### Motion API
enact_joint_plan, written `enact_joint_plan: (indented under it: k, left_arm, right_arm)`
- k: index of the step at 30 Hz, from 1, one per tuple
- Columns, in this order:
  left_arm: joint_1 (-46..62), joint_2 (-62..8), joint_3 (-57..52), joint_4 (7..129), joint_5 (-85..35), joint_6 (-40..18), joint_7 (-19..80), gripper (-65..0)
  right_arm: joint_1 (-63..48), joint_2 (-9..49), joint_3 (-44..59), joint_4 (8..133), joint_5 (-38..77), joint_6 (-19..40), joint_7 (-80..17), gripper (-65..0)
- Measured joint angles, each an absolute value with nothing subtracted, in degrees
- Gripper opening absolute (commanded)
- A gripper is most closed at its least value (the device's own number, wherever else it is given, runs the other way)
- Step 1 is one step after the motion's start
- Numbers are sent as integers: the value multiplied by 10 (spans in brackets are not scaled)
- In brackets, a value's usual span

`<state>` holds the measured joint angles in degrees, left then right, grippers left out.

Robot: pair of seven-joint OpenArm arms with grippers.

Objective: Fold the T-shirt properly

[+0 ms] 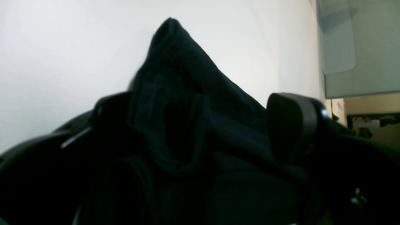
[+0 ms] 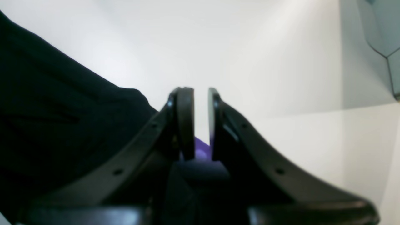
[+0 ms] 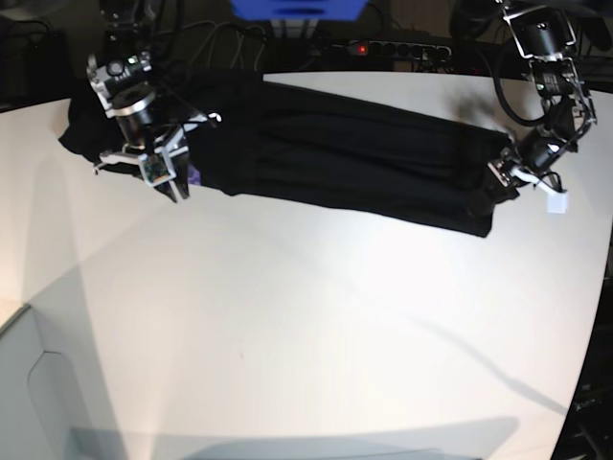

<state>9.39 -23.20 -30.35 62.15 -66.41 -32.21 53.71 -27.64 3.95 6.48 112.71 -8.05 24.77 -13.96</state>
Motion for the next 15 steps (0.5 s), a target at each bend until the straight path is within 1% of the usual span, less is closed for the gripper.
enact_joint_plan:
  k: [1, 3, 6, 8, 10, 12, 13, 15]
  left_arm:
    - [94, -232, -301, 622, -664, -322, 537, -57]
    - [95, -232, -299, 622, -661, -322, 538, -123]
    - [97, -232, -291, 621, -653, -322, 540, -255]
    - [99, -231, -287, 620, -649, -321, 544, -359]
    - [99, -229, -287, 618, -643, -315, 554, -477]
    - [98, -228, -287, 618, -625, -314, 563, -609]
    - [98, -229, -288, 618, -624, -313, 568, -650]
    - [98, -228, -288, 618, -624, -313, 565, -637]
  right_arm:
    - [-276, 39, 65, 1122, -81, 248, -140, -584]
    - [-275, 39, 65, 1117, -81, 248, -144, -584]
    - [-275, 39, 65, 1117, -81, 248, -144, -584]
    - [-275, 39, 65, 1117, -81, 248, -144, -584]
    - [-277, 39, 65, 1117, -81, 248, -144, -584]
    - [-279, 39, 65, 1117, -81, 248, -144, -584]
    - [-279, 37, 64, 1117, -81, 248, -143, -584]
    - [-280, 30, 65, 1117, -81, 248, -144, -584]
